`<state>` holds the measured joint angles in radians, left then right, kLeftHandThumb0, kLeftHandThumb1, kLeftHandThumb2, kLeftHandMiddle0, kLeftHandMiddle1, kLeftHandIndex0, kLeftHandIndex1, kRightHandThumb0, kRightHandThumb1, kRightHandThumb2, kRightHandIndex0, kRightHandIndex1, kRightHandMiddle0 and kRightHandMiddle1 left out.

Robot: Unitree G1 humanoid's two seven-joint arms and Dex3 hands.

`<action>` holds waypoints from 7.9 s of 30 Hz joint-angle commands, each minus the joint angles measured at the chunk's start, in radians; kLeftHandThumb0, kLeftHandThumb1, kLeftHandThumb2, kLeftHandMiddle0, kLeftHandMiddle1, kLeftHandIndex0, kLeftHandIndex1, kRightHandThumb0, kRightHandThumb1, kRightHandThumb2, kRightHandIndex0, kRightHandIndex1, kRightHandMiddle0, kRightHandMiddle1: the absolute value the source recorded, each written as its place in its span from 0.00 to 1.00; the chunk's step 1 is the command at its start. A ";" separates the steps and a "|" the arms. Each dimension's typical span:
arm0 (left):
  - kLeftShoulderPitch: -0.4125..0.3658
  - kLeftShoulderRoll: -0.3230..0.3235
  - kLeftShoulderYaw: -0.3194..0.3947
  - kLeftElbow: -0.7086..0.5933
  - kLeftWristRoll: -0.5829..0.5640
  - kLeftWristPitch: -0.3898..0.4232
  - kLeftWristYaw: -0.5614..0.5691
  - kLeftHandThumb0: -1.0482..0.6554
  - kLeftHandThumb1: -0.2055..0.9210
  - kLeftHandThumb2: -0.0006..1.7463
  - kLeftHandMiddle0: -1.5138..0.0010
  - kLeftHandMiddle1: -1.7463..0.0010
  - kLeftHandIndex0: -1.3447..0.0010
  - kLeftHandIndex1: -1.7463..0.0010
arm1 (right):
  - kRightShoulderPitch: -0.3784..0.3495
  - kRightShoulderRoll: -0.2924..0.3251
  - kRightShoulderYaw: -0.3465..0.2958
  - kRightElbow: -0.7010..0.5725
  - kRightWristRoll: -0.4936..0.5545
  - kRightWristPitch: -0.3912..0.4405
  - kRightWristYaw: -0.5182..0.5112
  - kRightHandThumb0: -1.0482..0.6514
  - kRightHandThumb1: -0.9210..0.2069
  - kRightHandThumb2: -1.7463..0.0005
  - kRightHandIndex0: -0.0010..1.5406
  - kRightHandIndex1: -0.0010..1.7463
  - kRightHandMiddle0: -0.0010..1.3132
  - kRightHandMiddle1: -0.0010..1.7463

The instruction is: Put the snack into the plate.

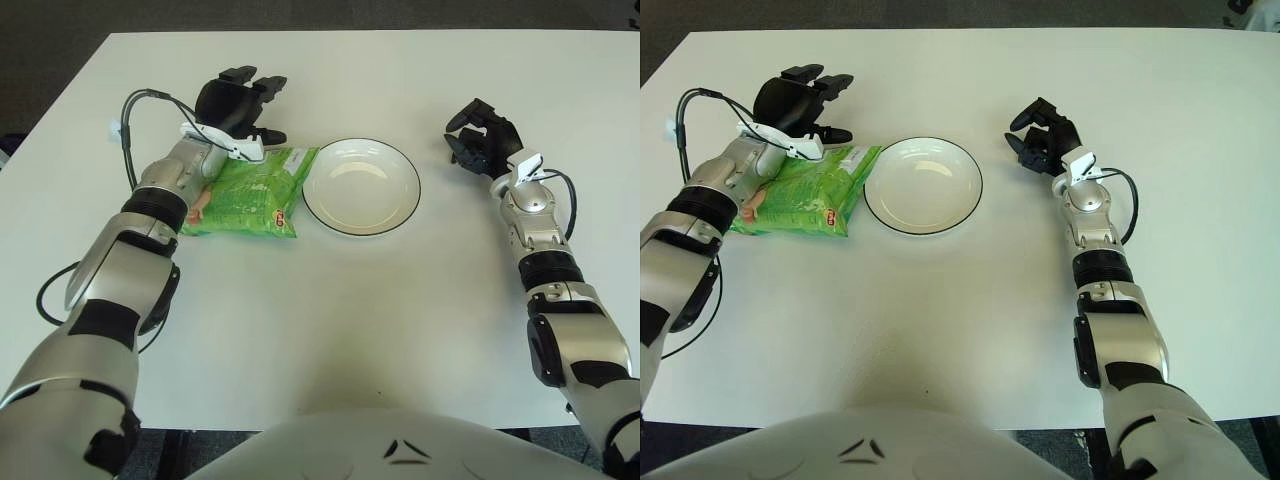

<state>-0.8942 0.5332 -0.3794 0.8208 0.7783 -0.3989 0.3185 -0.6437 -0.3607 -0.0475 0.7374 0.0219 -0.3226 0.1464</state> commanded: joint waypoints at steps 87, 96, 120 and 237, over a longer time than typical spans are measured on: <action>0.146 0.272 0.205 -0.268 -0.633 -0.321 -1.174 0.05 1.00 0.23 0.78 1.00 0.73 1.00 | -0.046 -0.013 0.038 0.290 -0.053 0.095 -0.011 0.40 0.14 0.61 0.47 0.97 0.28 0.96; 0.144 0.272 0.210 -0.284 -0.685 -0.258 -1.278 0.03 1.00 0.24 0.80 1.00 0.75 1.00 | -0.046 -0.014 0.039 0.294 -0.053 0.091 -0.012 0.39 0.16 0.59 0.47 0.97 0.28 0.96; 0.199 0.326 0.241 -0.424 -0.781 -0.055 -1.446 0.01 1.00 0.21 0.81 1.00 0.76 0.99 | -0.049 -0.017 0.038 0.295 -0.053 0.094 -0.012 0.39 0.17 0.59 0.47 0.98 0.28 0.97; -0.061 0.006 0.201 -0.078 -0.482 -0.518 -0.523 0.37 0.60 0.64 0.47 0.00 0.64 0.00 | -0.027 -0.056 0.086 0.263 -0.090 0.136 0.041 0.40 0.09 0.68 0.44 0.97 0.29 0.93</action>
<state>-0.9402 0.5495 -0.1826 0.7720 0.3297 -0.9247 -0.1650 -0.7699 -0.4338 0.0056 0.9370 -0.0197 -0.2595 0.1639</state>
